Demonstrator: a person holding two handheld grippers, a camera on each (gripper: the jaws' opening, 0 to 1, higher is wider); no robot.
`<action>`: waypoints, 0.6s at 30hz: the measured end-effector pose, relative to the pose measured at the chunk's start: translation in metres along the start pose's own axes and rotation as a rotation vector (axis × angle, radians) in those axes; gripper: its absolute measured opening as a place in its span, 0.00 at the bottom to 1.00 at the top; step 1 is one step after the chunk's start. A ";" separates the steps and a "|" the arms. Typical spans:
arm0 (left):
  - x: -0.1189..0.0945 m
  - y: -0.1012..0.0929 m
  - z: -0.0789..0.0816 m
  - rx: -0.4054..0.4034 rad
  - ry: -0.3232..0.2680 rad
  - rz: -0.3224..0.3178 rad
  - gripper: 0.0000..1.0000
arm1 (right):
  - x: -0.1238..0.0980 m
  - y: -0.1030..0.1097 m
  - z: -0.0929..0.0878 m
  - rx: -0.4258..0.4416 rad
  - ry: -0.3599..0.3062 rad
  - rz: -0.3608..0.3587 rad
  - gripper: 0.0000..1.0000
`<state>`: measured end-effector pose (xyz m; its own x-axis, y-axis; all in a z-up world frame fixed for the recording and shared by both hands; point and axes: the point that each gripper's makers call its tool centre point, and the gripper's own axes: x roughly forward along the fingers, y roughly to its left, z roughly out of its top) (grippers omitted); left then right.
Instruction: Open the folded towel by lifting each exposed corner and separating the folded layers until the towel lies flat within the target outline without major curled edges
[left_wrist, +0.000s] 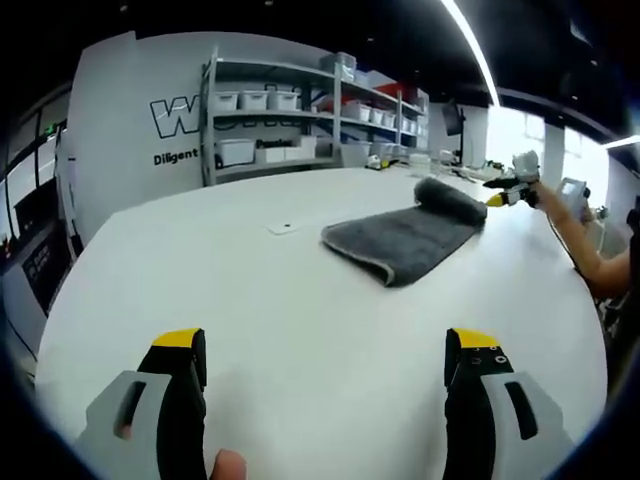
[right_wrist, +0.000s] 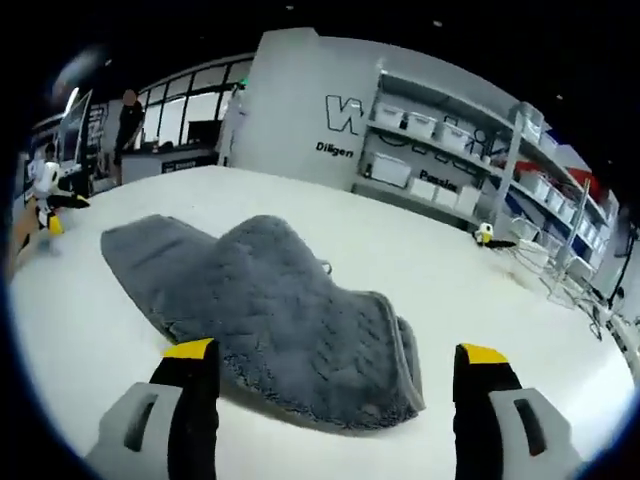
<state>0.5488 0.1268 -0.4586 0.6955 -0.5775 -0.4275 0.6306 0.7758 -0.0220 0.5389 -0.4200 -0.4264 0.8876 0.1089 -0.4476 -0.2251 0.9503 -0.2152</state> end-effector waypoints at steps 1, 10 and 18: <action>0.000 0.000 0.000 -0.001 0.001 0.000 0.98 | -0.001 0.001 0.000 -0.005 0.004 0.000 0.99; 0.004 -0.001 -0.006 -0.015 0.019 -0.004 0.98 | -0.005 0.042 0.001 -0.041 0.020 0.129 0.99; 0.005 -0.006 -0.001 -0.020 0.002 0.004 0.96 | -0.008 0.082 0.016 -0.082 -0.023 0.257 0.99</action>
<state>0.5486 0.1197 -0.4621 0.6974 -0.5734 -0.4298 0.6206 0.7832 -0.0380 0.5196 -0.3380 -0.4269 0.8055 0.3513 -0.4772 -0.4754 0.8638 -0.1665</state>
